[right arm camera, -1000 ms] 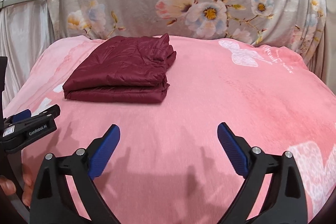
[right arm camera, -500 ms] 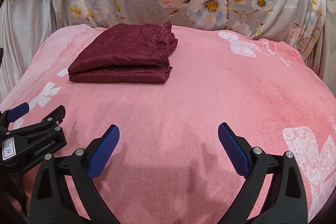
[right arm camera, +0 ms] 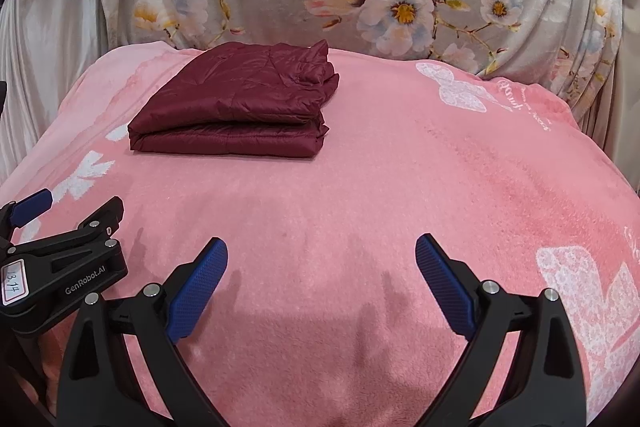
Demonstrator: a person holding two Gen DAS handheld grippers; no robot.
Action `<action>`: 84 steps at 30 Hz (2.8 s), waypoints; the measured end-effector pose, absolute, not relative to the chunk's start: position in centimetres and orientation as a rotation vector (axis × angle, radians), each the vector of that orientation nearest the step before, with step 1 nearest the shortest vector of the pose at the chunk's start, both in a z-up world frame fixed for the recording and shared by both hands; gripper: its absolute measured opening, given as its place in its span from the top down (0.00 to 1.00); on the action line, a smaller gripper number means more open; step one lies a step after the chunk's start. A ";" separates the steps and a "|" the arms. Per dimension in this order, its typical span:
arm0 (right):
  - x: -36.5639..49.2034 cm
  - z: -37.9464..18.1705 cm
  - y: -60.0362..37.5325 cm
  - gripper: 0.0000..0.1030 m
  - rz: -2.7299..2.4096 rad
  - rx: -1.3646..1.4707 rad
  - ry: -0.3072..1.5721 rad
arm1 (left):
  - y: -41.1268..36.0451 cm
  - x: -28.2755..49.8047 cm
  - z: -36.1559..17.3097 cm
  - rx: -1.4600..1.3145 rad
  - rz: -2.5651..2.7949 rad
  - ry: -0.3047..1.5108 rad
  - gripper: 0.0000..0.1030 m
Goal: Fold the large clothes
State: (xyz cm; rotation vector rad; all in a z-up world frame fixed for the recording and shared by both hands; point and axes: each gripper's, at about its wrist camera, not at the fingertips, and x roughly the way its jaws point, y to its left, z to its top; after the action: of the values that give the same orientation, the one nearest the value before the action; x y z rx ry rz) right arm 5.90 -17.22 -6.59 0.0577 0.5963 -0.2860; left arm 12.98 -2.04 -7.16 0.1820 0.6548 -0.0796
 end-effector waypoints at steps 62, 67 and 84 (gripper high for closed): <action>5.8 -6.4 -16.2 0.10 -0.230 0.000 0.575 | -2.1 12.0 -6.4 0.173 -0.067 0.624 0.11; 5.9 -6.4 -16.2 0.10 -0.230 0.001 0.575 | -2.1 12.0 -6.4 0.174 -0.068 0.623 0.11; 5.9 -6.4 -15.9 0.10 -0.234 0.001 0.576 | -2.4 11.9 -6.4 0.175 -0.067 0.628 0.13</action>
State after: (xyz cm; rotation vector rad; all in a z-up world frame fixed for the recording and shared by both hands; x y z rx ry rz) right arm 5.89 -15.93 -6.37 0.0013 0.5756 -0.2343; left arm 11.90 -2.42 -6.44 0.1754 0.6281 -0.0669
